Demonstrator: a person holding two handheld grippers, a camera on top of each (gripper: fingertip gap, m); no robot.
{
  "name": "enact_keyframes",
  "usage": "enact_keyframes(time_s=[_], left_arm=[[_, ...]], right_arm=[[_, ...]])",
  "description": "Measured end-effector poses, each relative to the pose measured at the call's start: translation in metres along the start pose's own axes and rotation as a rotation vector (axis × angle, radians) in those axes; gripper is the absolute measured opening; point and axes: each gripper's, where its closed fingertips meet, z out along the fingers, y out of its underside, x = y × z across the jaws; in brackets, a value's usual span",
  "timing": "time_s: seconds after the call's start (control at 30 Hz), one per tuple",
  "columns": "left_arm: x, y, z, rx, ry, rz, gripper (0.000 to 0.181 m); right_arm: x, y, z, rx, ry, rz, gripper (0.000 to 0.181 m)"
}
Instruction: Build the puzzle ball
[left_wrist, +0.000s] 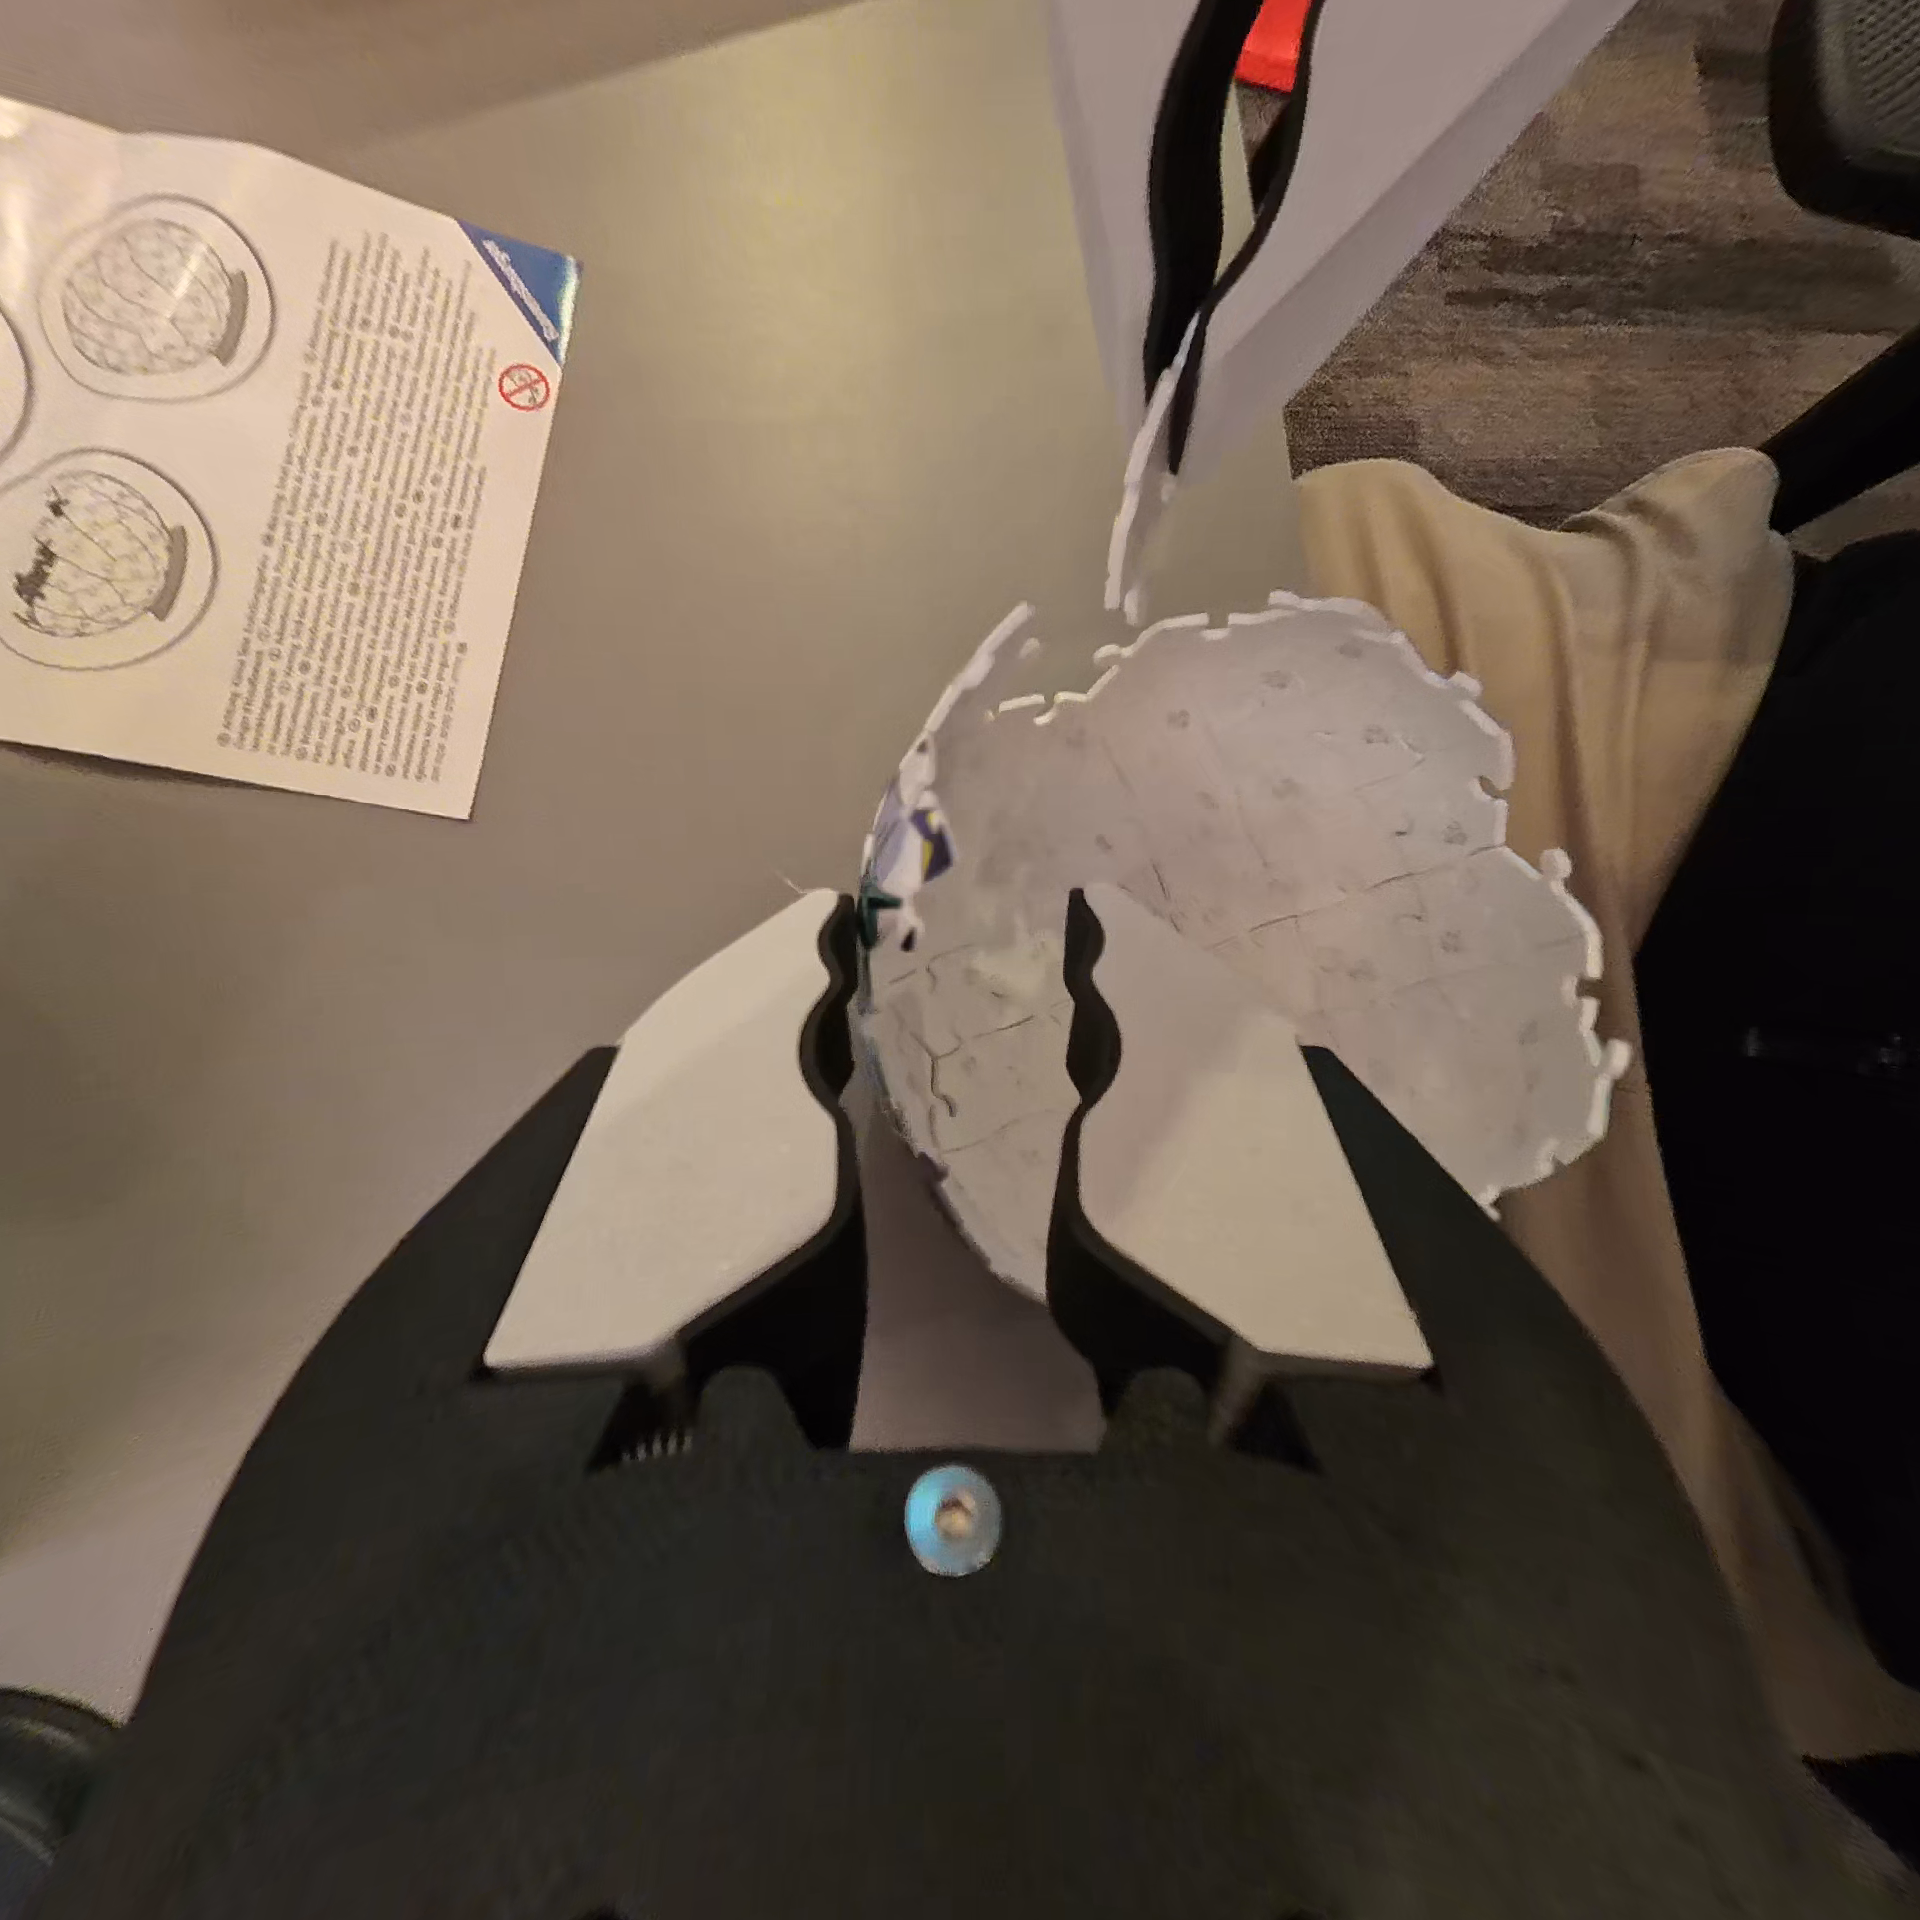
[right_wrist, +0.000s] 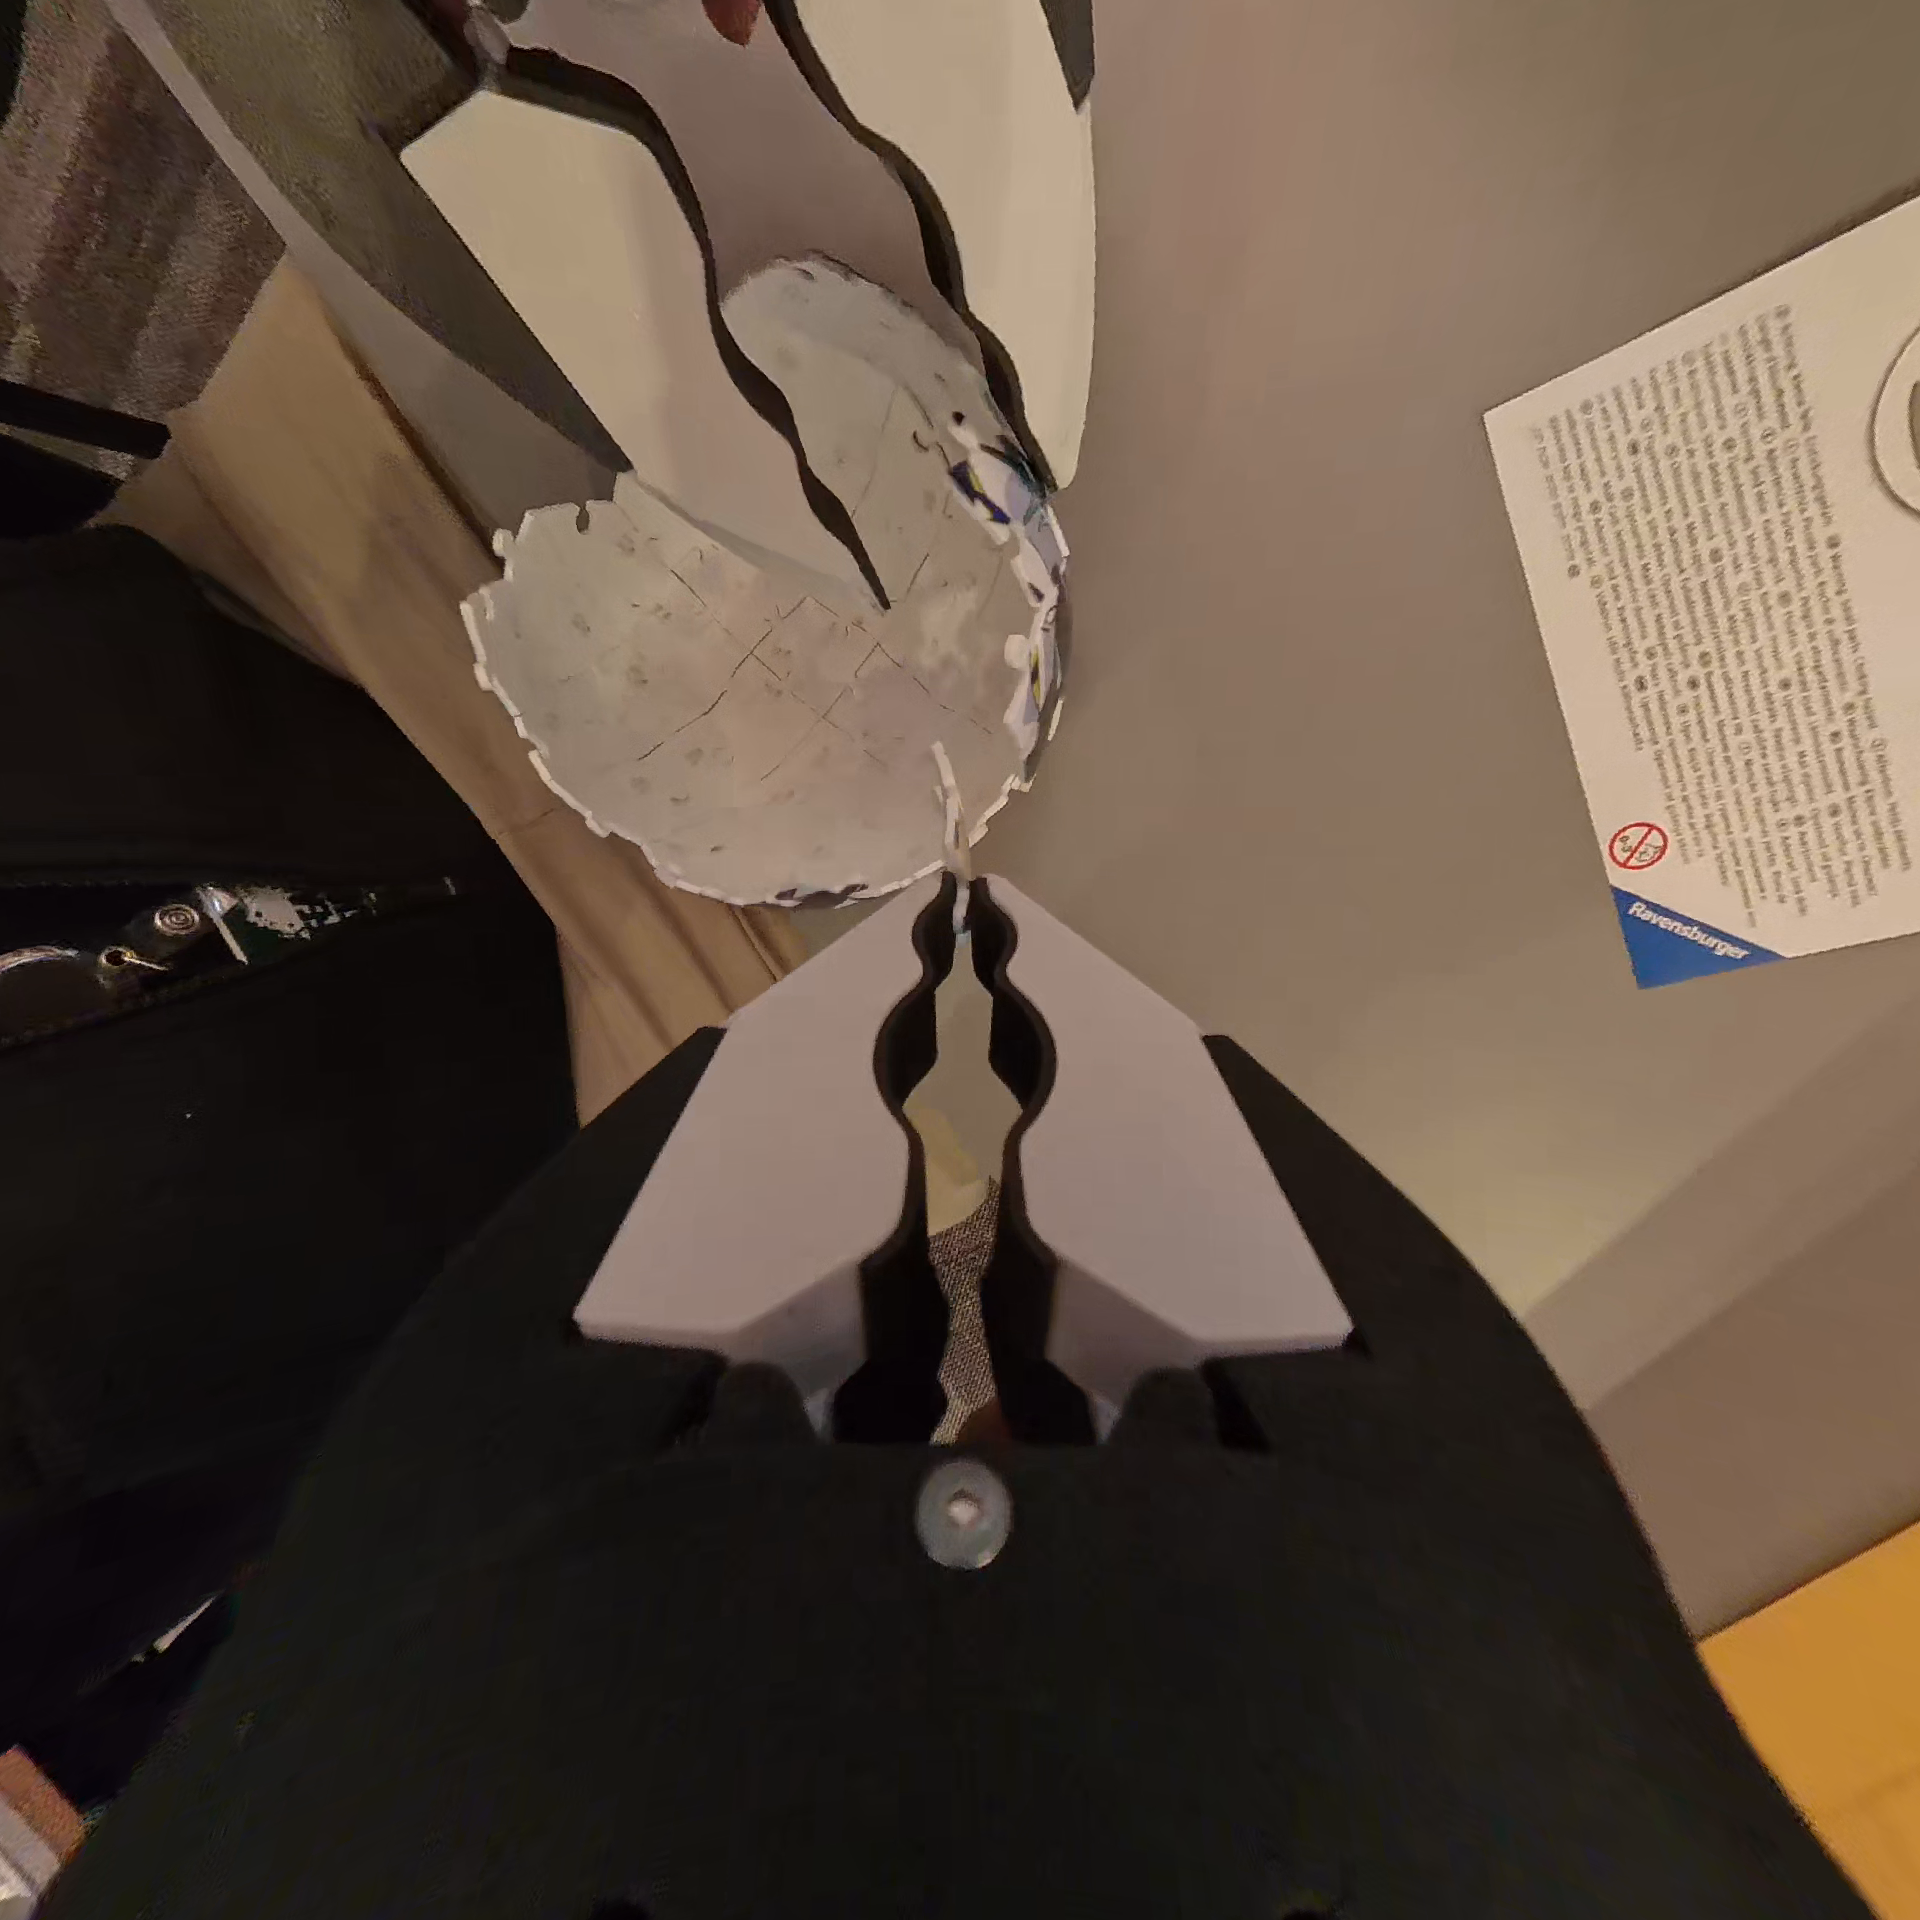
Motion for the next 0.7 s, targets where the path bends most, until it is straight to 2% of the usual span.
enact_keyframes(time_s=[0.17,0.7], left_arm=[[0.005,0.011,-0.001,-0.076,0.011,-0.017,0.034],[0.006,0.028,-0.008,-0.178,-0.072,-0.13,0.027]], right_arm=[[-0.003,0.002,0.0,-0.045,0.009,0.015,0.0],[-0.007,0.003,0.014,-0.172,0.076,0.047,0.0]])
